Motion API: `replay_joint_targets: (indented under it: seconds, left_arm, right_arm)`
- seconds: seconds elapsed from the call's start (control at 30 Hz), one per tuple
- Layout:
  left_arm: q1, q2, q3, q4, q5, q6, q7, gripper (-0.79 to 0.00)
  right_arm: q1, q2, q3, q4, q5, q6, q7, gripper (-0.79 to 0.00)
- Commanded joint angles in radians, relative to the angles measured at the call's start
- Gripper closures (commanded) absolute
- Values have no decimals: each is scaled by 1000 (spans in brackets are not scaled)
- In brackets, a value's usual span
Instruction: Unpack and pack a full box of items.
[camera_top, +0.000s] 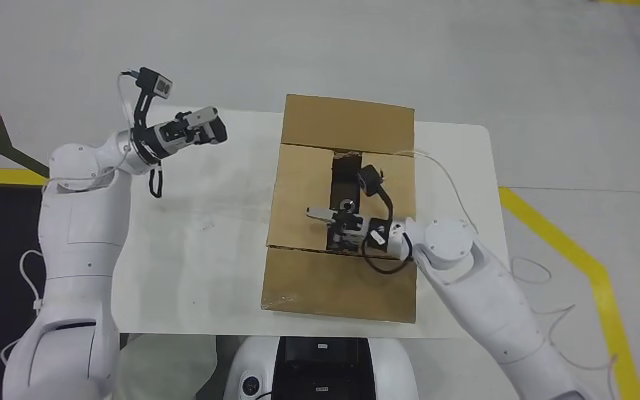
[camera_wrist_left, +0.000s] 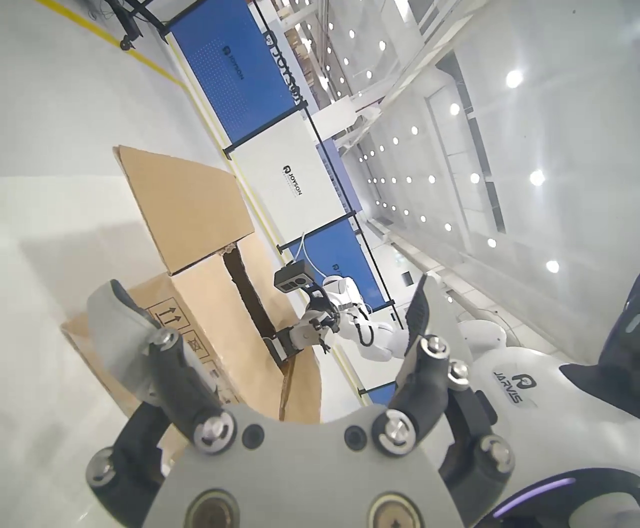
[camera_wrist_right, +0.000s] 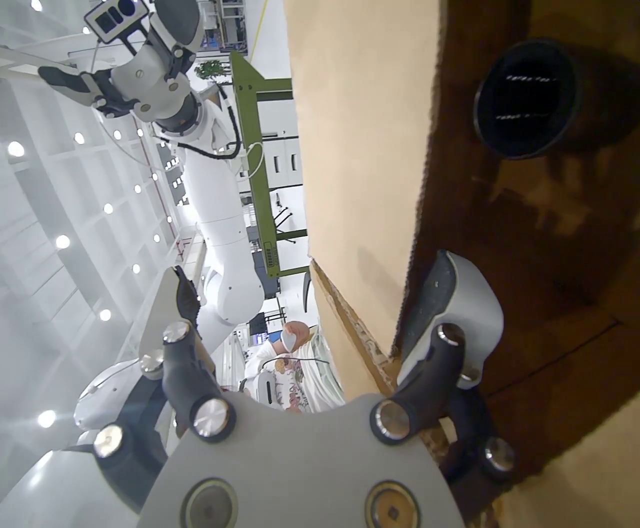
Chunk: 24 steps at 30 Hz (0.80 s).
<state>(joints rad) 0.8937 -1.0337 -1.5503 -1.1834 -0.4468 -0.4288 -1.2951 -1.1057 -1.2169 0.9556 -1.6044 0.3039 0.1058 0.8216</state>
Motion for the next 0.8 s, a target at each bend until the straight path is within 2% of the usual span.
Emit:
replay_joint_targets:
  seconds: [0.0, 0.4, 0.6, 0.77]
  left_arm:
    - [-11, 1, 5, 12, 2, -2, 8, -785]
    - [-62, 10, 2, 31, -7, -12, 73, -785]
    - [-89, 17, -5, 26, -31, 5, 68, -785]
    - [-100, 20, 1, 22, -62, 28, 54, -785]
  right_arm:
    - [3, -3, -2, 3, 21, -21, 4, -785]
    - [-13, -13, -12, -106, 54, -149, -40, -785]
    - [32, -40, -102, -116, 15, -214, -96, -785]
    - [88, -71, -181, -70, 7, -256, -139, -785]
